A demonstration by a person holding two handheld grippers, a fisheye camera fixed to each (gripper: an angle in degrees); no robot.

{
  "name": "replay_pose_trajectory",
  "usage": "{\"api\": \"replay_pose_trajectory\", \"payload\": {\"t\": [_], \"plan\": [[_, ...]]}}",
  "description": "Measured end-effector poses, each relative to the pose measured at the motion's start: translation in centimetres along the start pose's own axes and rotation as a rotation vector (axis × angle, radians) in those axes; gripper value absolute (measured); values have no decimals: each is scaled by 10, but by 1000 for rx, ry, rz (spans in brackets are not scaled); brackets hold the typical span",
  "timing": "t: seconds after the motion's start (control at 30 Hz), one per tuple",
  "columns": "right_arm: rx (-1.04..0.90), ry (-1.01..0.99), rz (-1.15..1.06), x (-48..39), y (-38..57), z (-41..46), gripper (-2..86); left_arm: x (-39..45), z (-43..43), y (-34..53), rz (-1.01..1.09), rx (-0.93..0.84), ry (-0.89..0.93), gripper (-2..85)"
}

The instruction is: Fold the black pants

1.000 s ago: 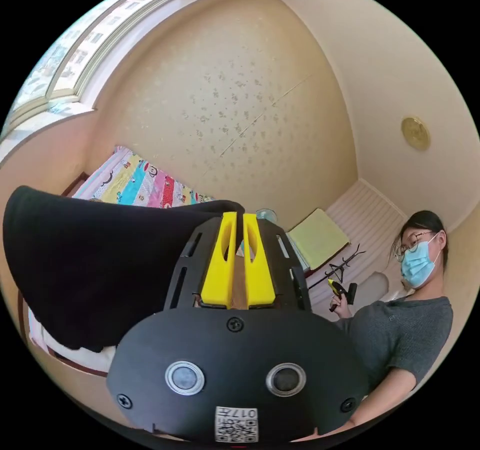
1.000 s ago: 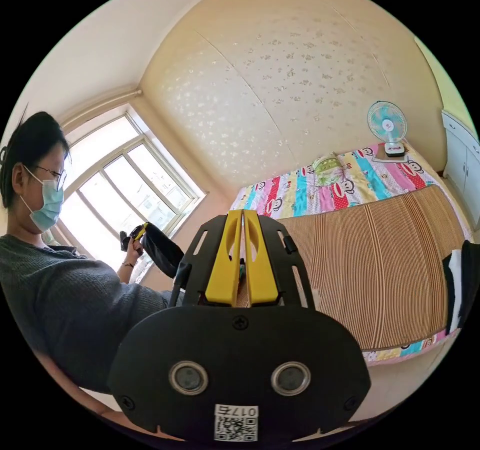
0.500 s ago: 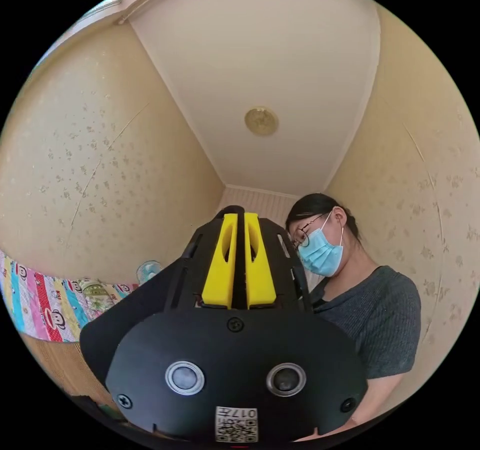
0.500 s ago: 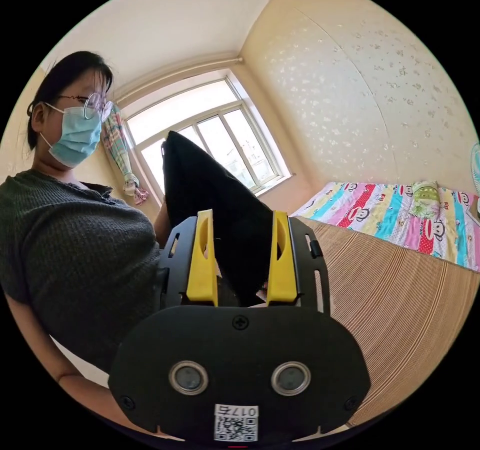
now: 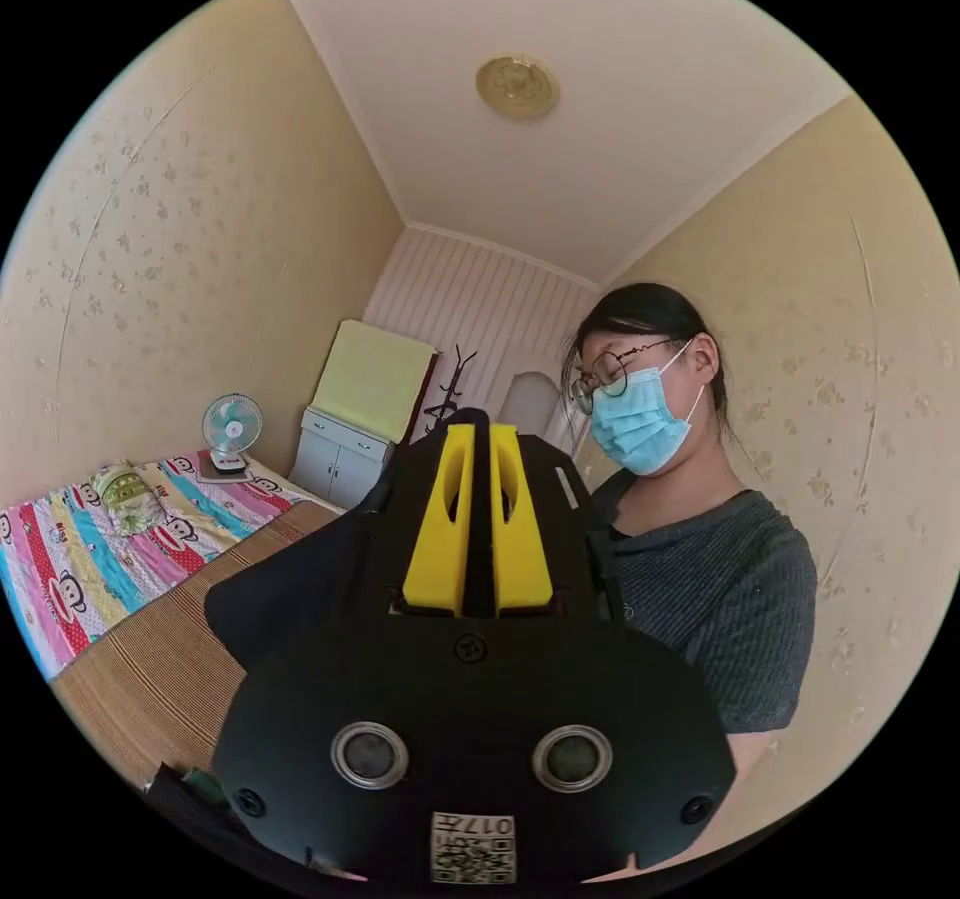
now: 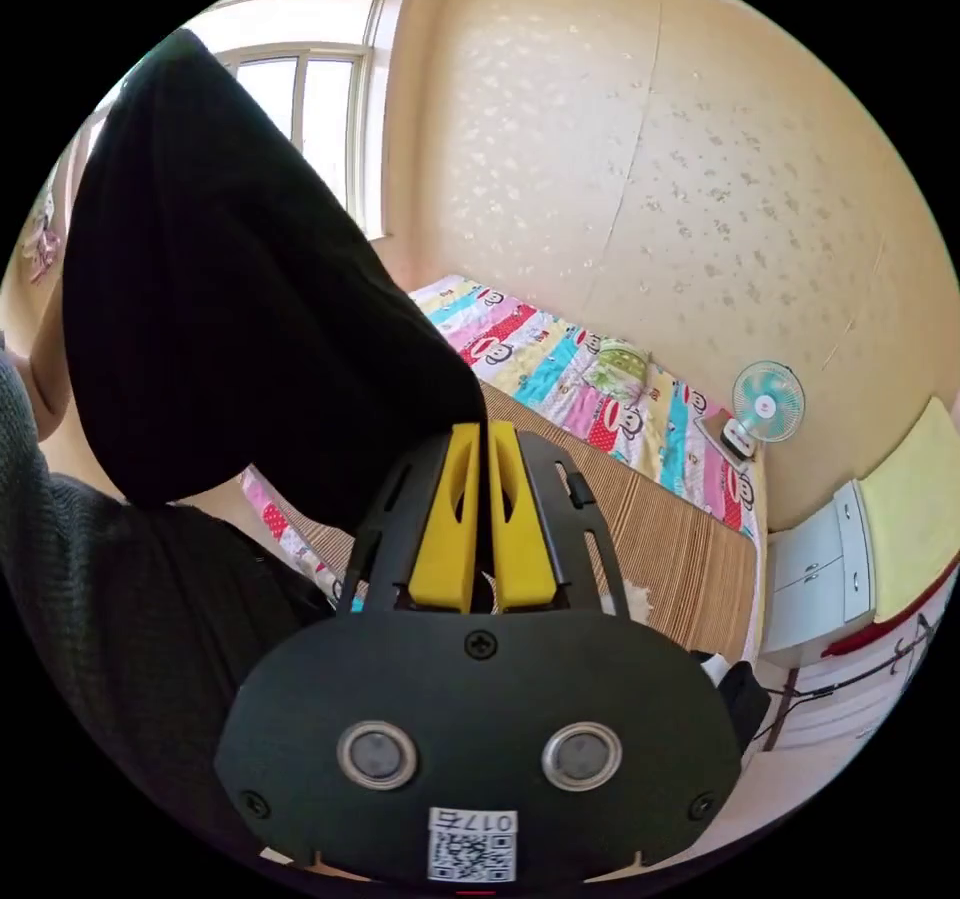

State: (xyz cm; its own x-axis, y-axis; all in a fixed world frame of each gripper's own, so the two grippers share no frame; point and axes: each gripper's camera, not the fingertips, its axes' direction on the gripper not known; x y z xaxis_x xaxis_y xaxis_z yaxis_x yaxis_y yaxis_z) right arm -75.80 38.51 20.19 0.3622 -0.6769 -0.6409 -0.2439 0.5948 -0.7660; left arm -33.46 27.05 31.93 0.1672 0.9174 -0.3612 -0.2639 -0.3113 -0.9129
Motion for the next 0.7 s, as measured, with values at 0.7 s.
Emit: {"api": "replay_pose_trajectory", "payload": {"t": [0.7], "plan": [[1319,-1413,-203,263,-3,-93,8,-226,93,215,-426,-294,-196,78]]}}
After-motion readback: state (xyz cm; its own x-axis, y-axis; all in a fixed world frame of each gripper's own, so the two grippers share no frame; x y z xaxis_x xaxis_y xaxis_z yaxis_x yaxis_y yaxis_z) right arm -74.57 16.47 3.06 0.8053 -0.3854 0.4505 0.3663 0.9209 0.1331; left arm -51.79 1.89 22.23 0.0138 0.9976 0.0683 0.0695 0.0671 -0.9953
